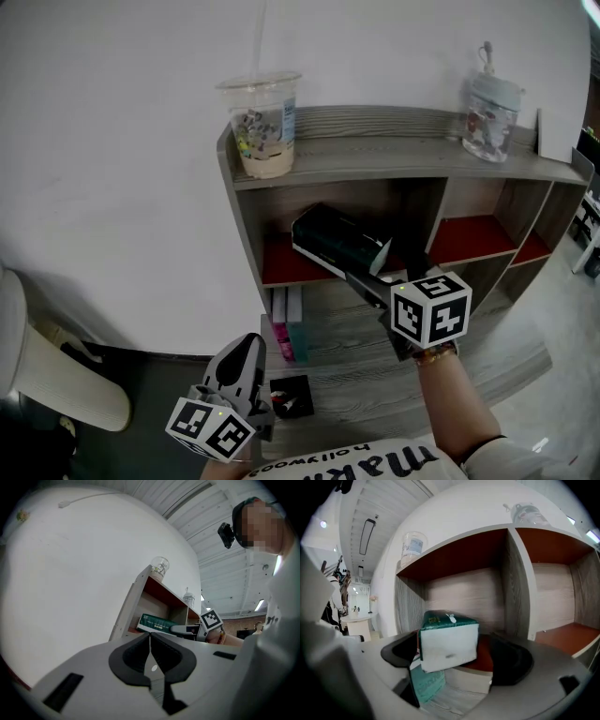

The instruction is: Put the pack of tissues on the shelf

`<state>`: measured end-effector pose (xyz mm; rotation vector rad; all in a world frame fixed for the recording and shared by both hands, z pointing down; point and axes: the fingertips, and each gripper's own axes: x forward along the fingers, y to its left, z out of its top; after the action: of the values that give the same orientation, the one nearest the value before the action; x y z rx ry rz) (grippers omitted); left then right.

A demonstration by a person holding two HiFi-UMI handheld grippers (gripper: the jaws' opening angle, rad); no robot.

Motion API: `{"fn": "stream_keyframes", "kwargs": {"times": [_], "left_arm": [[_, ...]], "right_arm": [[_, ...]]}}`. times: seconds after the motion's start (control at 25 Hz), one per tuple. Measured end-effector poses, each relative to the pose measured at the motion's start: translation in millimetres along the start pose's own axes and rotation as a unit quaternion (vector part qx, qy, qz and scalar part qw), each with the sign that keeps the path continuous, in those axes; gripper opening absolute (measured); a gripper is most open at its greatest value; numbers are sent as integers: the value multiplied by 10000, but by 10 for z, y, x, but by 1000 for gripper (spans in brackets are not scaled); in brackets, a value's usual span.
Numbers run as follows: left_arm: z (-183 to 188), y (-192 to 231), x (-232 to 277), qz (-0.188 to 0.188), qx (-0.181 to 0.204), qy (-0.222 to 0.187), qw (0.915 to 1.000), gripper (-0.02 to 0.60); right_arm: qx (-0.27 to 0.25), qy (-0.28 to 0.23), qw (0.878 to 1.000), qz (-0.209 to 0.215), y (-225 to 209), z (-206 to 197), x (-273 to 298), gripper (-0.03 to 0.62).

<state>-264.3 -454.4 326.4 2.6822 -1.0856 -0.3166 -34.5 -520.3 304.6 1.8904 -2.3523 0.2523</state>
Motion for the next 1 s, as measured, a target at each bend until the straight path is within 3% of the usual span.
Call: {"fn": "stream_keyframes", "kwargs": {"times": [0.4,0.56,1.0], "left_arm": [[-74,-529,45,0,1,-66,10000,23],[-148,-827,38,19,-10,-80,10000,23],[-480,-1519,-17,153,-39,63,9999,23]], "right_arm": [[45,147,9990,418,-31,-134,-433,437],[34,231,9978,619,-77,-221,-674,362],[21,349,9940,1037,-233,-566,-1287,291]]}}
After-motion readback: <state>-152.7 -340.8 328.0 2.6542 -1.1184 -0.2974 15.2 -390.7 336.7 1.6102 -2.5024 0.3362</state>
